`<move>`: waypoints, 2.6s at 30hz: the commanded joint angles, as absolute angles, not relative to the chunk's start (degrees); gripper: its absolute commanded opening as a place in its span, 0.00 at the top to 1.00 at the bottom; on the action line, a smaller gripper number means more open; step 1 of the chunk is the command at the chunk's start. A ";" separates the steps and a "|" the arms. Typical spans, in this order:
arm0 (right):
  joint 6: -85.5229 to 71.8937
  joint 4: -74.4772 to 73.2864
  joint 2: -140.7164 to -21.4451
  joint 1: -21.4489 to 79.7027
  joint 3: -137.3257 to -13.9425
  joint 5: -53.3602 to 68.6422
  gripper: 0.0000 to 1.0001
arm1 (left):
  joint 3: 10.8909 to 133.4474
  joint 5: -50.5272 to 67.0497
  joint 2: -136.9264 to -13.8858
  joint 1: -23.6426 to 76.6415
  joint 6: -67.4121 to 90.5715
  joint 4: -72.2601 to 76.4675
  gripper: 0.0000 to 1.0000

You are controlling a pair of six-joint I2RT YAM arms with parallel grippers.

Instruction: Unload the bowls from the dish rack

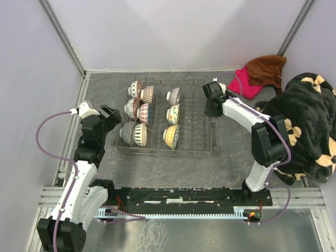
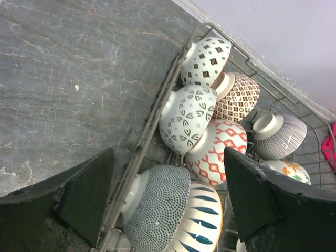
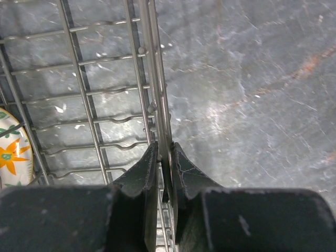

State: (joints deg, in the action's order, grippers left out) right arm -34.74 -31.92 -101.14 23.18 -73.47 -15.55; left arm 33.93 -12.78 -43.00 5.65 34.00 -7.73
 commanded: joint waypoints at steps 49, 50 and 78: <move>-29.75 -22.85 -114.33 25.77 -88.28 -9.91 0.99 | 37.04 -16.87 -41.89 5.81 32.47 -9.78 0.10; -29.31 -22.60 -114.08 25.56 -87.91 -9.74 0.99 | 37.01 -16.87 -42.12 5.88 32.51 -9.66 0.10; -21.22 -23.10 -115.94 20.83 -90.26 -4.95 0.99 | 39.93 -25.09 -63.12 5.64 30.57 -5.45 0.20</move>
